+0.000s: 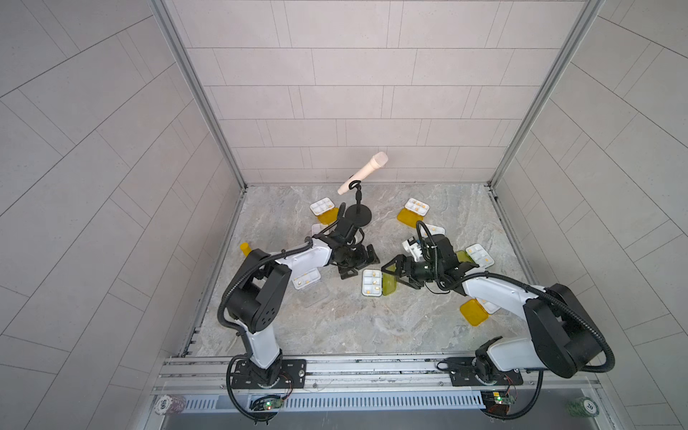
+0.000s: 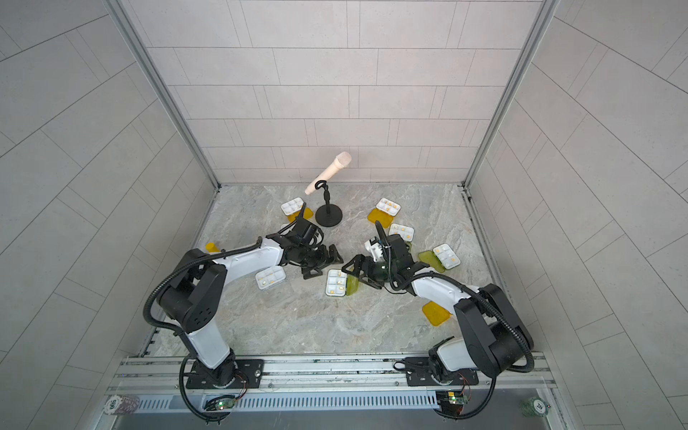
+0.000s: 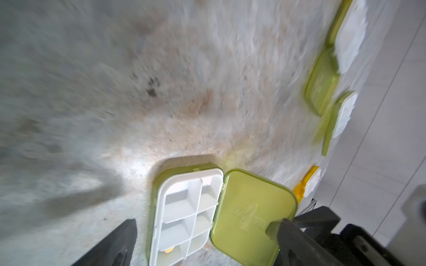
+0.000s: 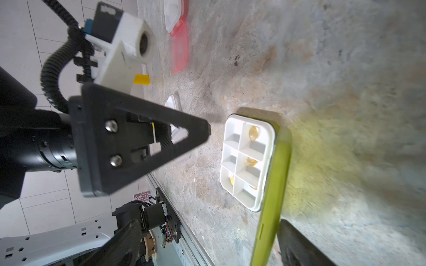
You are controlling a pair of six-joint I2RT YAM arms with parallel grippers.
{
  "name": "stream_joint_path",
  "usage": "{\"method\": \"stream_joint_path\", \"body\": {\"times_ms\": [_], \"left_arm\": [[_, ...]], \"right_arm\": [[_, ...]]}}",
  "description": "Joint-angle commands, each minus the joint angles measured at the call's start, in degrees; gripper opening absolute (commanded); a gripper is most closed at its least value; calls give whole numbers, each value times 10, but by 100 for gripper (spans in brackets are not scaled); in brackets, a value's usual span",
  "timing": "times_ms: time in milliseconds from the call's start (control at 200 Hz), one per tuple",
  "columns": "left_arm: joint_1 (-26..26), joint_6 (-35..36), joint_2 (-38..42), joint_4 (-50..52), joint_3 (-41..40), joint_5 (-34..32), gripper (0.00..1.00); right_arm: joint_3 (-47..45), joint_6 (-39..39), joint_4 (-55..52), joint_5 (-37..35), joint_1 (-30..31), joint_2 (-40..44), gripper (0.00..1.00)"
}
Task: Close pillboxes
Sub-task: Close the lid on the pillbox.
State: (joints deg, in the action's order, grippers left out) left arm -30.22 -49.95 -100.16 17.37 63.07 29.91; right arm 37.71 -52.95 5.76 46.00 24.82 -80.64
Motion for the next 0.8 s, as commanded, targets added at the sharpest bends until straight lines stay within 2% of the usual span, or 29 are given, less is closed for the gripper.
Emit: {"method": "stream_joint_path", "body": {"times_ms": [0, 185, 390, 485, 560, 670, 791], "left_arm": [[43, 1, 47, 0, 0, -13, 100], [74, 4, 77, -2, -2, -16, 100], [78, 3, 76, -6, -5, -9, 100], [78, 1, 76, -8, -6, -8, 100], [78, -1, 75, -12, -8, -5, 100], [78, -3, 73, -16, -9, 0, 100], [77, -4, 73, -20, -12, -1, 100]], "right_arm": [[21, 8, -10, -33, 19, -14, 94], [59, 11, -10, -46, 52, -62, 93], [85, 12, -11, -61, 70, -88, 92], [99, 27, -43, -83, 71, -88, 92], [122, 59, -117, -143, 80, -87, 90], [191, 122, -288, -341, 122, -103, 90], [235, 146, -348, -418, 154, -133, 89]]}}
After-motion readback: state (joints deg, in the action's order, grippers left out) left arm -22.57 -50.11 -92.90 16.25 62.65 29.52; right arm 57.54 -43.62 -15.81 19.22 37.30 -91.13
